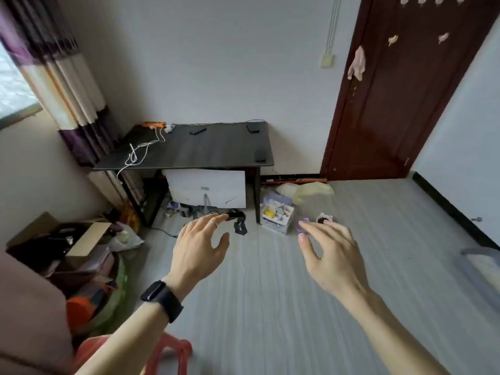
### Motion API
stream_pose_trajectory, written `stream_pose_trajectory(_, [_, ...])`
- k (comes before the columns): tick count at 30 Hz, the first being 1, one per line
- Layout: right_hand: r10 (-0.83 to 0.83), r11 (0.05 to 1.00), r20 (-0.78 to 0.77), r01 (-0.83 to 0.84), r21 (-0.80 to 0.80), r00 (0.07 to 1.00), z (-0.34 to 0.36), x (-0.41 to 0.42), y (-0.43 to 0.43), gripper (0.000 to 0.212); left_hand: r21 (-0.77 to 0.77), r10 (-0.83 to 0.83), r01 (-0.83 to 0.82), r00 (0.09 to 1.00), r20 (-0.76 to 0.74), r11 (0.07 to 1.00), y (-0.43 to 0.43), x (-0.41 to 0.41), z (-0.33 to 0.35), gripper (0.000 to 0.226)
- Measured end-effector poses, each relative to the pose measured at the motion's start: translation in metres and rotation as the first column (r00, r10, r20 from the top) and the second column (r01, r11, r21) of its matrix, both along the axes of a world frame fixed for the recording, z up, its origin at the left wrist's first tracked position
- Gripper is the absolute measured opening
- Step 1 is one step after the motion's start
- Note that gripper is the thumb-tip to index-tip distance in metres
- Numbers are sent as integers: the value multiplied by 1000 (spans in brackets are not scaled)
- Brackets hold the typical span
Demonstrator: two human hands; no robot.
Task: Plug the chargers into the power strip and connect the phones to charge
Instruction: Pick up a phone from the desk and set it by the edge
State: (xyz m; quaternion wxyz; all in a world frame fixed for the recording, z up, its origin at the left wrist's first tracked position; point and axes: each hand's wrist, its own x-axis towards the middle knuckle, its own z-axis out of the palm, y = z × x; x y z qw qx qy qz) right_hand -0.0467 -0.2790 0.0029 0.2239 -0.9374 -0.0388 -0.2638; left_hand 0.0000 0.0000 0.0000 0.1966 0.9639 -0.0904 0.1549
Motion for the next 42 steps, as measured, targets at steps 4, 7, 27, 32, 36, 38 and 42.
stream_pose_trajectory(4, [54, 998, -43, -55, -10, 998, 7, 75, 61, 47, 17, 85, -85, 996, 16, 996, 64, 58, -3, 49])
stream_pose_trajectory(7, [108, 993, -74, -111, -34, 991, 8, 140, 113, 49, 25, 147, -147, 989, 3, 989, 116, 107, -1, 50])
stream_pose_trajectory(27, [322, 947, -174, -314, 72, 931, -15, 456, 315, 50, -45, 374, -379, 924, -81, 924, 323, 370, -7, 52])
stream_pose_trajectory(32, [333, 941, -213, -307, 145, 919, -36, 557, 332, 44, -43, 389, -395, 915, -108, 918, 339, 469, -16, 51])
stream_pose_trajectory(36, [326, 943, -265, -291, 162, 907, -54, 630, 338, 41, -43, 383, -393, 912, -149, 918, 342, 549, -28, 50])
stream_pose_trajectory(38, [313, 947, -303, -270, 175, 900, -64, 661, 338, 35, -48, 374, -387, 911, -176, 921, 341, 584, -37, 50])
stream_pose_trajectory(42, [262, 964, -379, -219, 153, 888, -91, 707, 333, 35, -26, 302, -320, 916, -262, 947, 337, 646, -72, 48])
